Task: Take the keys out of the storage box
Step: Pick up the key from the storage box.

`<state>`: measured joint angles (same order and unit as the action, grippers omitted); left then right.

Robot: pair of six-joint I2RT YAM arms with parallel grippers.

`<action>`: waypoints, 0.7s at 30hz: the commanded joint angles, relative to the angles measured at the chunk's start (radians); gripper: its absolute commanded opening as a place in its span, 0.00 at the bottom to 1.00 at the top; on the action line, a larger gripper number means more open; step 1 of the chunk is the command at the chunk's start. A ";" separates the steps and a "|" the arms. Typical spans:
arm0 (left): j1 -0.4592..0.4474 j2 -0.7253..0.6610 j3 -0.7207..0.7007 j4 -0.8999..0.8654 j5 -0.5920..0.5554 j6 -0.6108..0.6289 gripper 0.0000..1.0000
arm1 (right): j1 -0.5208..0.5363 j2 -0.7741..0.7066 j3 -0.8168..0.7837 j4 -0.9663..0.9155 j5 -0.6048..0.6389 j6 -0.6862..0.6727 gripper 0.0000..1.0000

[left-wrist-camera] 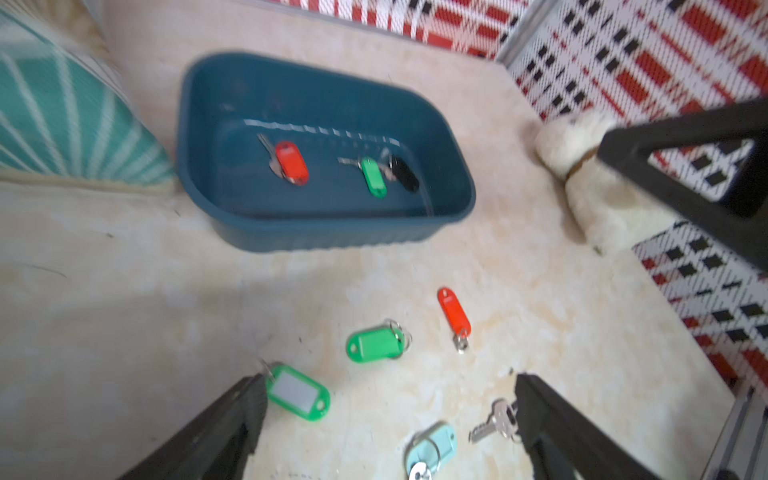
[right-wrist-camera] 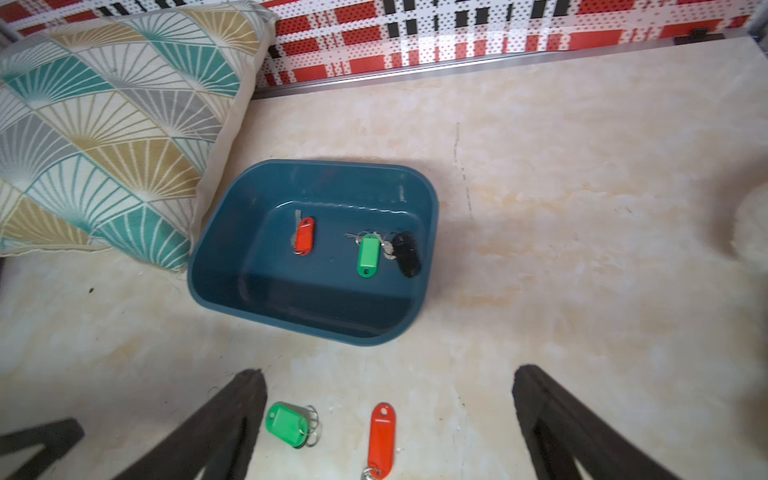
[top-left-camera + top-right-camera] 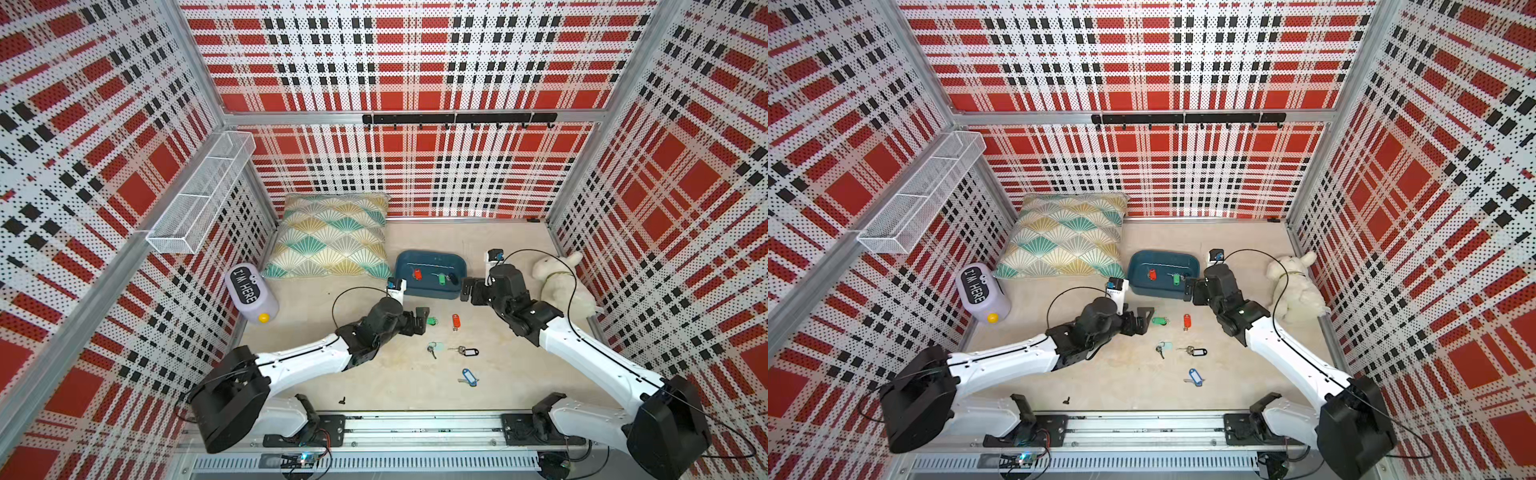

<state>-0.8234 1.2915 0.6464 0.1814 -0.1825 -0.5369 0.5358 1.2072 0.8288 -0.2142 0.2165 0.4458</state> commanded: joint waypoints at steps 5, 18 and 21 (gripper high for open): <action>0.193 -0.049 -0.003 0.199 0.118 0.022 0.99 | 0.069 0.219 0.162 0.002 0.001 0.011 0.98; 0.417 0.075 0.071 0.260 0.313 0.109 0.99 | 0.058 0.641 0.494 -0.103 0.037 0.062 0.84; 0.446 0.097 0.082 0.262 0.345 0.127 0.99 | 0.033 0.709 0.552 -0.139 0.025 0.076 0.78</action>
<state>-0.3969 1.3705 0.6975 0.4072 0.1001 -0.4530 0.5922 1.8725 1.3415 -0.2905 0.2314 0.4992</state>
